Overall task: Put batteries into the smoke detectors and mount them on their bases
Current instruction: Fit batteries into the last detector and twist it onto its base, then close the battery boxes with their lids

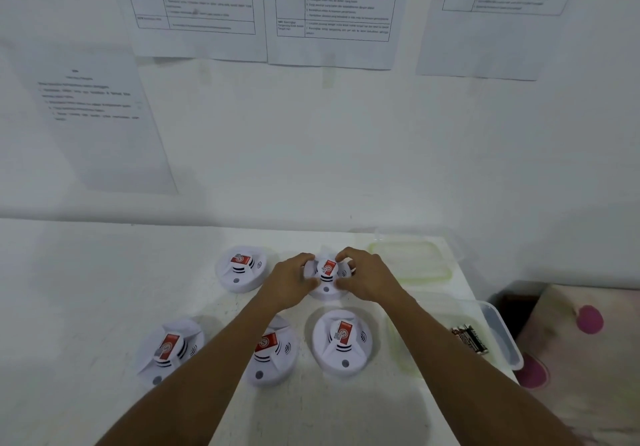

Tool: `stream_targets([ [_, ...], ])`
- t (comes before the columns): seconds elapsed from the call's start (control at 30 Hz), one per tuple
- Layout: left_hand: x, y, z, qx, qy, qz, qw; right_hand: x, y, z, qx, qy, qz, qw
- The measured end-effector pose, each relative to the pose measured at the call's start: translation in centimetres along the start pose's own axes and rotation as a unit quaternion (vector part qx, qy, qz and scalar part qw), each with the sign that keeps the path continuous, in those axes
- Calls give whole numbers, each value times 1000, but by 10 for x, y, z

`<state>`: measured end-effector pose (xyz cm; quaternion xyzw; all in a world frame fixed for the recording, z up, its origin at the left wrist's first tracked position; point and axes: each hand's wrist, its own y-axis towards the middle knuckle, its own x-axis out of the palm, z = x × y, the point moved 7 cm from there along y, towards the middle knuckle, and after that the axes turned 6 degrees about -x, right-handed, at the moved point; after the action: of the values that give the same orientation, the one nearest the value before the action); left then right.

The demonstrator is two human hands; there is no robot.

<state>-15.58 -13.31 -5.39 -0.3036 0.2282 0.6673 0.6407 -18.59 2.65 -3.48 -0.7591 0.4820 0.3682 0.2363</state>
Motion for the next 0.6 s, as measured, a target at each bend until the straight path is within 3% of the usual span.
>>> stream_targets([
  [0.43,5,3,-2,-14,9,0,1000,4,-6,-8,1,-65,-4,998],
  [0.6,-18,-20,28,55,-54,143,987,-47,-47,-19,-69,61,129,987],
])
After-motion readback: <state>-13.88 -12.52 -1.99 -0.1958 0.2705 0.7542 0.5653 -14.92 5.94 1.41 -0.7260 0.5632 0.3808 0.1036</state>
